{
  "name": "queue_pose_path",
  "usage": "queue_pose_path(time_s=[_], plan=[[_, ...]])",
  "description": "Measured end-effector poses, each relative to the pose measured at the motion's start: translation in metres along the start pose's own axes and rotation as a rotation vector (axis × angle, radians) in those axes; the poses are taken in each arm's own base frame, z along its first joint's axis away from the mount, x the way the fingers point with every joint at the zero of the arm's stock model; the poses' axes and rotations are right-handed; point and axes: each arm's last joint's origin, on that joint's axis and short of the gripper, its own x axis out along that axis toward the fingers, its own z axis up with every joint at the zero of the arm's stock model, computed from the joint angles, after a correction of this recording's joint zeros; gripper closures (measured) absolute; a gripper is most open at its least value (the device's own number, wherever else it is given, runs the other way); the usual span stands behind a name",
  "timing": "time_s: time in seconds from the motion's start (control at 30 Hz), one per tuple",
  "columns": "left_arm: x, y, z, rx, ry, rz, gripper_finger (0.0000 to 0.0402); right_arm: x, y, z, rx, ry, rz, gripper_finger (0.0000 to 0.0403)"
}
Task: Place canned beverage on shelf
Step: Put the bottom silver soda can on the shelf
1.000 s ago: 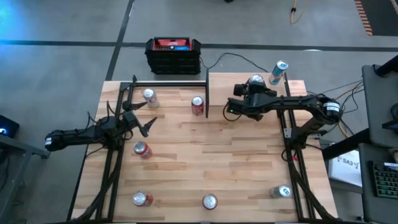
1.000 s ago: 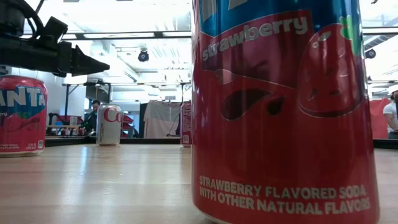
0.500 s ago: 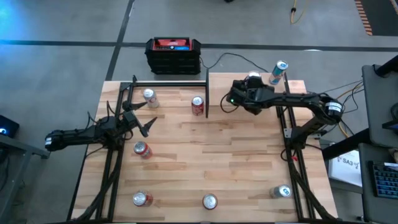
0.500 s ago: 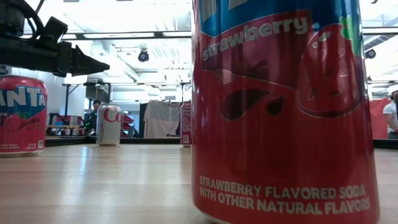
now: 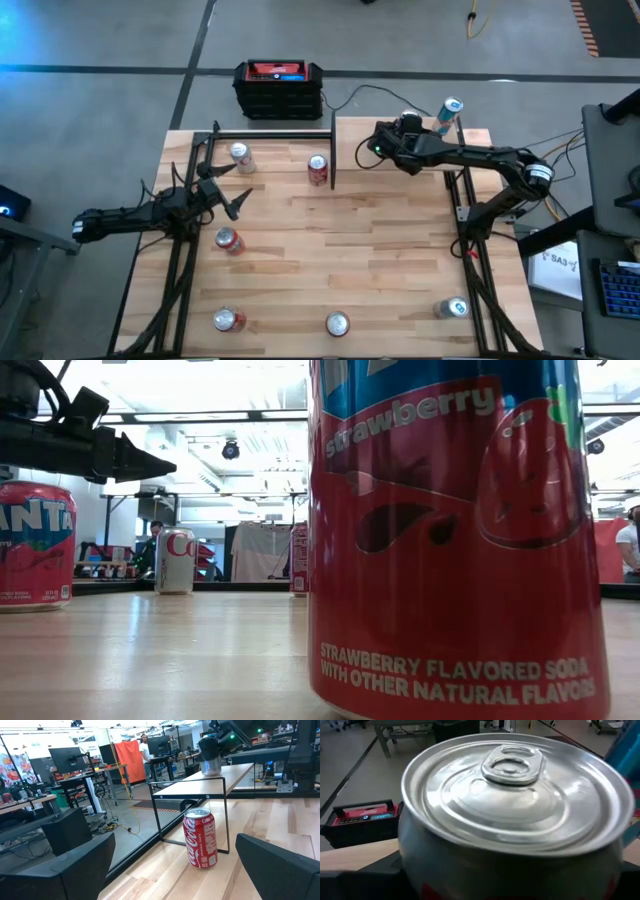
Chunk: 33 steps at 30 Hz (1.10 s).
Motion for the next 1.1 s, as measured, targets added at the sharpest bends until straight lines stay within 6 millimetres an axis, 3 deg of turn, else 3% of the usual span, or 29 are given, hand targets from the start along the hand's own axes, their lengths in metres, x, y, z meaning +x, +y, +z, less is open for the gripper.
queue_pose_path(time_s=[0.23,0.63,1.1], plan=[[0.0,0.0,0.0,0.0,0.0,0.0,0.0003,-0.001,0.0,-0.002,-0.005,0.023,0.016,0.0088],[0.0,0.0,0.0,0.0,0.0,0.0,0.0003,-0.002,0.0,-0.005,0.018,0.038,0.017,0.0006],[0.0,0.0,0.0,0.0,0.0,0.0,0.0003,-0.028,-0.002,-0.018,0.079,-0.031,0.02,0.0003]])
